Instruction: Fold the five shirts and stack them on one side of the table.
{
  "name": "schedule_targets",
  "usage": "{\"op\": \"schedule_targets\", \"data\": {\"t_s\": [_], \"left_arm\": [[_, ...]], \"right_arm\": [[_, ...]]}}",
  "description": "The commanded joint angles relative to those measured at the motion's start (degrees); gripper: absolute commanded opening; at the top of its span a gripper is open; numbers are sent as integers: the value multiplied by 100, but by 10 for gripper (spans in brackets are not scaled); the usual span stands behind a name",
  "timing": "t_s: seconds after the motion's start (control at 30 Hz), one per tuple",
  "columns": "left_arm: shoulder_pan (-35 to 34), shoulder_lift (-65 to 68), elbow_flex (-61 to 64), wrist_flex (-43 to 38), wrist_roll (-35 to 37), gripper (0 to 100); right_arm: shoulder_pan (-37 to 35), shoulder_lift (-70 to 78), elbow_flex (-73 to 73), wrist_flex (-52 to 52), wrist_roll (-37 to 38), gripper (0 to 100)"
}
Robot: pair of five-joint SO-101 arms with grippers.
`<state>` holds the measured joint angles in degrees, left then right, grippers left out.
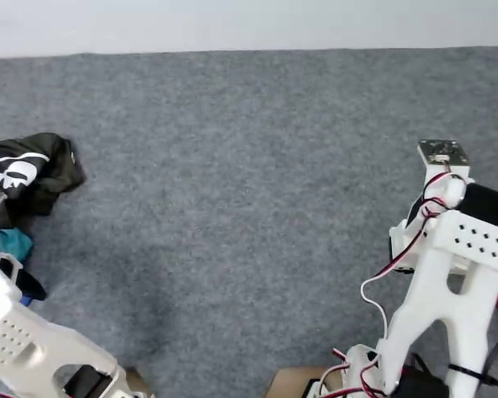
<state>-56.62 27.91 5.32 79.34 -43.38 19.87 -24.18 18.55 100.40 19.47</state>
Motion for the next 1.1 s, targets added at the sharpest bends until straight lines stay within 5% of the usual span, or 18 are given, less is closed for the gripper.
{"op": "schedule_targets", "data": {"t_s": [0.0, 0.13, 0.63, 1.07], "left_arm": [[123, 202, -22, -158, -44, 130], [352, 202, -22, -132, -44, 4], [1169, -2673, -13, 1099, -9, 2], [3648, -6382, -716, 1407, 1398, 2]], "right_arm": [[-57, -242, -35, 259, 53, 9], [-57, -242, -35, 259, 53, 9], [-57, -242, -62, 242, 79, 9], [-66, -242, -70, 242, 79, 9]]}}
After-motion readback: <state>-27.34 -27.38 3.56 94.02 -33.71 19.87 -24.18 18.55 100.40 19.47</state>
